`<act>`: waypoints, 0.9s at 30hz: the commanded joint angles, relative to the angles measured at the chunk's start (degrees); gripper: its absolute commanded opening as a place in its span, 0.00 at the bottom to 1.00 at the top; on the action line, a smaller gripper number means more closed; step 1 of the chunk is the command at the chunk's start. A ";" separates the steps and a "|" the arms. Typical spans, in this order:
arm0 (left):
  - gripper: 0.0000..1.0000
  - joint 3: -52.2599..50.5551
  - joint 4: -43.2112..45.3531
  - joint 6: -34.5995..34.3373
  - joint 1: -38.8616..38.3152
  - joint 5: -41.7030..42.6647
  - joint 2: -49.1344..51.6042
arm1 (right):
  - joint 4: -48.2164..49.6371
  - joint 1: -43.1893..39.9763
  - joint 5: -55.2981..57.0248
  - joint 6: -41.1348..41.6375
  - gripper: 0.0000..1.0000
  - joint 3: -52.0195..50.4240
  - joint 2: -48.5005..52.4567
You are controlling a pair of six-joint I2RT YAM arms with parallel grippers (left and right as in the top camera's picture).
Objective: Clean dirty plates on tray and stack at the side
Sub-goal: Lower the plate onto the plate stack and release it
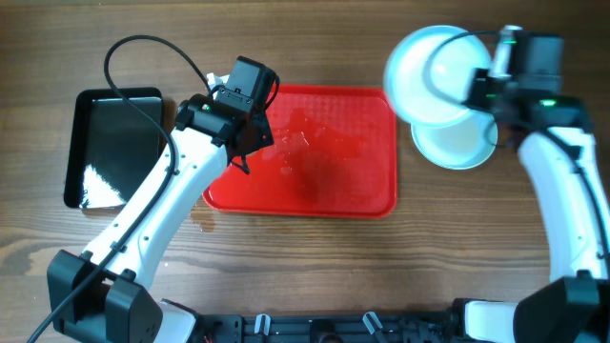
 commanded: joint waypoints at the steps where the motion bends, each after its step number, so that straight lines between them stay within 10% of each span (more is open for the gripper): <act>1: 0.04 -0.52 0.24 -1.01 0.26 0.50 0.50 | -1.57 -5.84 -8.92 3.19 0.04 1.22 4.42; 23: 0.05 -0.52 0.79 -1.01 0.26 0.50 0.50 | -3.65 -8.74 0.13 3.21 0.04 1.22 16.63; 27: 0.05 -0.52 0.79 -1.01 0.26 0.48 0.50 | -3.87 -8.74 0.13 3.08 0.37 1.22 16.63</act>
